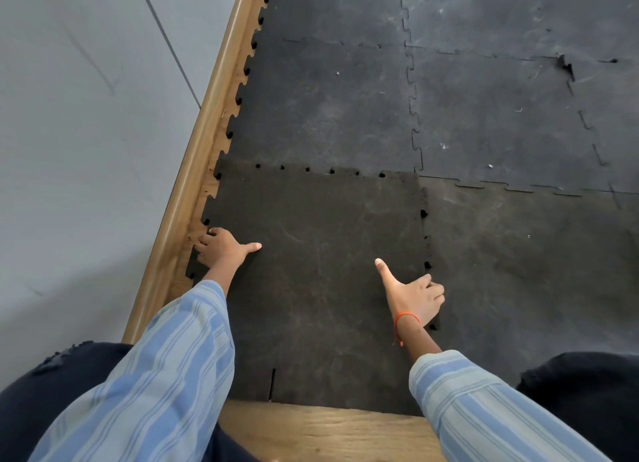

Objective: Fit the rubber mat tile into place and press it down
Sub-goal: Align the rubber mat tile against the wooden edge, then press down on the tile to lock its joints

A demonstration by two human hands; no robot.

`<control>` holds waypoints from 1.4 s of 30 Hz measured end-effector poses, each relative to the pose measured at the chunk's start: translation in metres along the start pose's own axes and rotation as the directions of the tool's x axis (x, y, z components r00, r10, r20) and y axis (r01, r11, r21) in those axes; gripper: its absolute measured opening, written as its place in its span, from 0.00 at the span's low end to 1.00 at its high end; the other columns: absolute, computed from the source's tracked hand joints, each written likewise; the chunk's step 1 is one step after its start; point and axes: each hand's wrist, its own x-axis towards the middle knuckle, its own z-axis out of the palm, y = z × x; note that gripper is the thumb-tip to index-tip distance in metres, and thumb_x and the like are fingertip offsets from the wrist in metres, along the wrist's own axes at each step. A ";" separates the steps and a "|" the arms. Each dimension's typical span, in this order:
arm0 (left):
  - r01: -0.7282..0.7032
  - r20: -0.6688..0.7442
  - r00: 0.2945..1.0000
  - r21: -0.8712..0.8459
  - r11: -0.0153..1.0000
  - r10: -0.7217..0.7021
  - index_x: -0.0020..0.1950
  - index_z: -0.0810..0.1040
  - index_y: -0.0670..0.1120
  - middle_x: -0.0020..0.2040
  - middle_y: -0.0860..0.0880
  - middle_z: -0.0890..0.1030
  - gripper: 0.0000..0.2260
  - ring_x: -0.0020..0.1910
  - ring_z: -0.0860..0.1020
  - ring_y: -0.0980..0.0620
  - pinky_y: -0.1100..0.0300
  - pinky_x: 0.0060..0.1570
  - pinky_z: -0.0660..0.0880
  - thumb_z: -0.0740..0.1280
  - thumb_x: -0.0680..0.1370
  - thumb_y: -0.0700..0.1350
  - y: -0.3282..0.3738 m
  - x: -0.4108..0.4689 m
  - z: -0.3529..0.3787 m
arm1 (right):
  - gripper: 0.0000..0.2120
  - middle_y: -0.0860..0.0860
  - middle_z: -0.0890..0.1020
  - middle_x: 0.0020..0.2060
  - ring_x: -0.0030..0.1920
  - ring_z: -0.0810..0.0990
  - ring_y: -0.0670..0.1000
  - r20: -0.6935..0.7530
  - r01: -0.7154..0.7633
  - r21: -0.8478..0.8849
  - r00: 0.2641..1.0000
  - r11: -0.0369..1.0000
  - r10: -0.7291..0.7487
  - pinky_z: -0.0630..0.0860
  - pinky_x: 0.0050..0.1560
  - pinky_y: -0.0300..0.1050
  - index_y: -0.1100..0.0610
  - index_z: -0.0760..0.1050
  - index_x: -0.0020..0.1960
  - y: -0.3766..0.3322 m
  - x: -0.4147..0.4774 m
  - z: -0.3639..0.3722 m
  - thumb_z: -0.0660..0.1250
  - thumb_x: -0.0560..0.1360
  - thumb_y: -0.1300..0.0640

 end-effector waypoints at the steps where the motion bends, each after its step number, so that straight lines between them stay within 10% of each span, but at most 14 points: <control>1: -0.002 -0.002 1.000 0.002 1.000 0.002 0.75 0.59 0.38 0.74 0.35 0.63 0.46 0.72 0.64 0.34 0.41 0.67 0.69 0.76 0.68 0.60 0.000 0.001 0.001 | 0.52 0.60 0.69 0.63 0.64 0.67 0.61 -0.011 0.004 -0.009 1.000 1.000 -0.004 0.62 0.71 0.51 0.66 0.65 0.69 0.000 -0.001 0.001 0.67 0.62 0.26; 10: -0.010 0.072 0.997 0.022 1.000 0.009 0.79 0.49 0.41 0.78 0.34 0.50 0.45 0.77 0.51 0.34 0.40 0.74 0.58 0.73 0.73 0.56 0.006 0.000 0.004 | 0.50 0.64 0.65 0.66 0.66 0.65 0.64 0.017 0.044 -0.170 0.999 0.984 -0.042 0.57 0.74 0.55 0.68 0.55 0.75 -0.002 0.002 0.011 0.66 0.70 0.34; 16: -0.446 0.270 0.879 0.178 0.877 0.393 0.79 0.39 0.45 0.77 0.36 0.33 0.38 0.77 0.36 0.39 0.41 0.75 0.43 0.56 0.80 0.60 0.055 -0.059 0.054 | 0.44 0.65 0.48 0.77 0.78 0.47 0.61 0.046 0.272 -0.223 0.962 0.936 -0.269 0.47 0.77 0.55 0.69 0.46 0.77 0.005 0.009 0.012 0.62 0.76 0.42; 31: -0.666 0.244 0.744 0.345 0.661 0.622 0.78 0.37 0.42 0.79 0.42 0.34 0.41 0.78 0.37 0.46 0.43 0.75 0.43 0.49 0.78 0.67 0.066 -0.078 0.091 | 0.60 0.59 0.34 0.77 0.77 0.32 0.56 0.426 0.469 -0.411 0.857 0.782 -0.290 0.41 0.78 0.54 0.64 0.34 0.77 0.002 0.049 0.006 0.57 0.67 0.24; 42: -0.684 0.235 0.722 0.382 0.622 0.650 0.78 0.37 0.41 0.79 0.42 0.36 0.40 0.79 0.38 0.45 0.43 0.75 0.44 0.47 0.79 0.67 0.069 -0.077 0.094 | 0.55 0.56 0.35 0.78 0.78 0.35 0.53 0.418 0.417 -0.433 0.878 0.799 -0.232 0.38 0.77 0.57 0.62 0.35 0.77 0.019 0.043 -0.004 0.50 0.69 0.24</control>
